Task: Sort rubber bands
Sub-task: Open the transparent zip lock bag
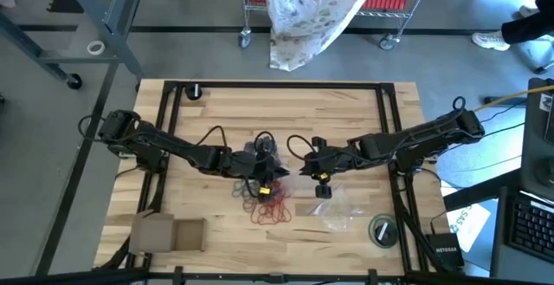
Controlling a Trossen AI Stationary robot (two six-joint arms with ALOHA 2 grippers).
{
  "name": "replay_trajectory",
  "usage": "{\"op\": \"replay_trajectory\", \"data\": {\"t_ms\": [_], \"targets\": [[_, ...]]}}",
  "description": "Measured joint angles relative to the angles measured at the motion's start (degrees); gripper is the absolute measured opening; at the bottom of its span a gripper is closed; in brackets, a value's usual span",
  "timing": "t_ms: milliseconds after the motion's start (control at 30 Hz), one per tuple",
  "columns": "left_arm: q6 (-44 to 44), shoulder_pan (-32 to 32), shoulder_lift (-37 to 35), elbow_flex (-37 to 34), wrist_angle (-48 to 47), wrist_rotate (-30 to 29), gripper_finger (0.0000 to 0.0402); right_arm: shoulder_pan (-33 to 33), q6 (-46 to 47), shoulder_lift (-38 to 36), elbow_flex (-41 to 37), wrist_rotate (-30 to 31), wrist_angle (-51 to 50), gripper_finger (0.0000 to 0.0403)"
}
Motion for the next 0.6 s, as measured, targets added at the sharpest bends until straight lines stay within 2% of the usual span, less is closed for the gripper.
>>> {"op": "replay_trajectory", "data": {"t_ms": [267,600], "targets": [[0.2,-0.3,-1.1,0.0,-2.0,0.0,0.0000,0.0,1.9,-3.1,0.0,-0.5,-7.4,0.0018],[0.0,-0.4,-4.9,0.0,-9.9,0.0,0.0000,0.0,5.5,-5.9,0.0,-1.9,-15.0,0.0019]]}}
